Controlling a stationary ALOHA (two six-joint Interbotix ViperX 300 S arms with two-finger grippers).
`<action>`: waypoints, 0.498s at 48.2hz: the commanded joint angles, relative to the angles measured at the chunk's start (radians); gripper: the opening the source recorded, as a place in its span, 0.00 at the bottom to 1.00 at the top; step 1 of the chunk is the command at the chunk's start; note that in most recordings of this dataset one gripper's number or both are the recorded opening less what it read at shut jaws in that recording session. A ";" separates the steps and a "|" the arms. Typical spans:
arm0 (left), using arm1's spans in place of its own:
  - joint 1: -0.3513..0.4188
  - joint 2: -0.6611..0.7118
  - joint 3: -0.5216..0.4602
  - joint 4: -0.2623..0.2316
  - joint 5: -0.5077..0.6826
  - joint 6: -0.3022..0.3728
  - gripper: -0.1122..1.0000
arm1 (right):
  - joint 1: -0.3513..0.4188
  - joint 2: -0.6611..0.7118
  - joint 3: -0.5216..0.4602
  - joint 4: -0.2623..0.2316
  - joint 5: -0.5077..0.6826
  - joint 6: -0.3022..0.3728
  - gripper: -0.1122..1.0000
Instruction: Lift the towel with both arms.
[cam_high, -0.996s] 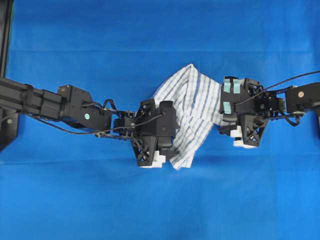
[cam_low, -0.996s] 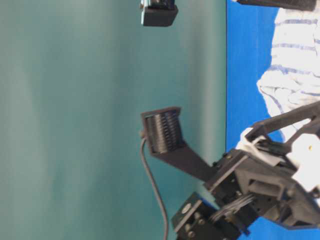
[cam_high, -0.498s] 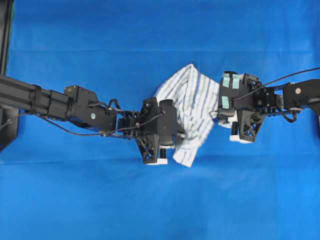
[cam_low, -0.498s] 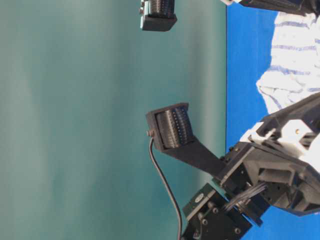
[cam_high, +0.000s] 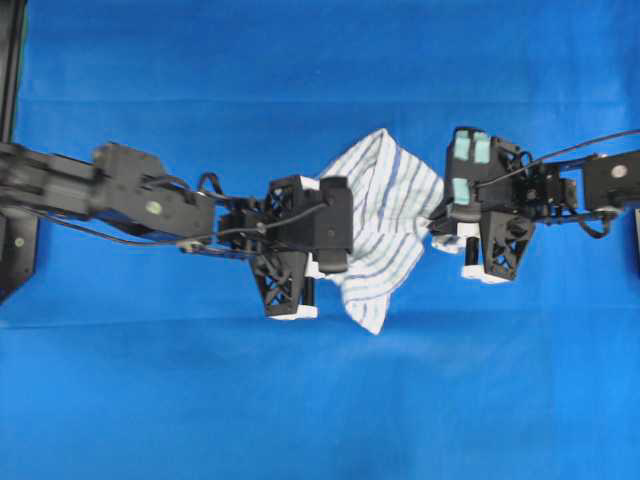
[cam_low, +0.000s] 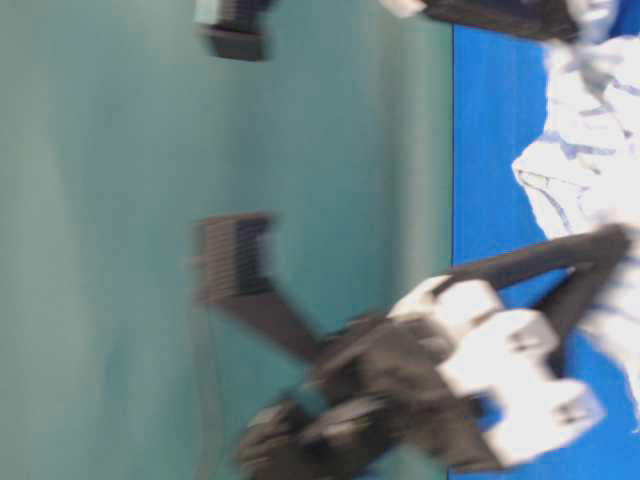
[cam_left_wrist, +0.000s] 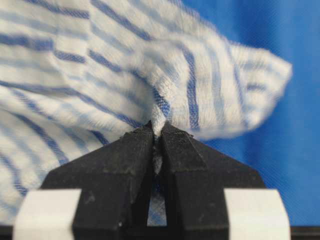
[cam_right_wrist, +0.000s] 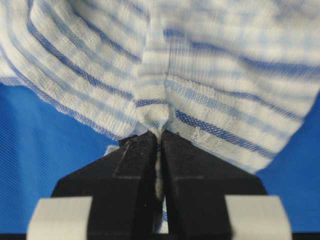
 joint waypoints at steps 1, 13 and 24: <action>0.005 -0.106 0.005 -0.002 0.025 0.002 0.11 | 0.003 -0.083 -0.049 0.000 0.051 -0.003 0.13; 0.029 -0.310 0.083 -0.002 0.067 0.002 0.11 | 0.000 -0.207 -0.193 -0.011 0.230 -0.020 0.13; 0.064 -0.505 0.094 -0.002 0.212 0.002 0.11 | 0.000 -0.249 -0.333 -0.054 0.370 -0.017 0.13</action>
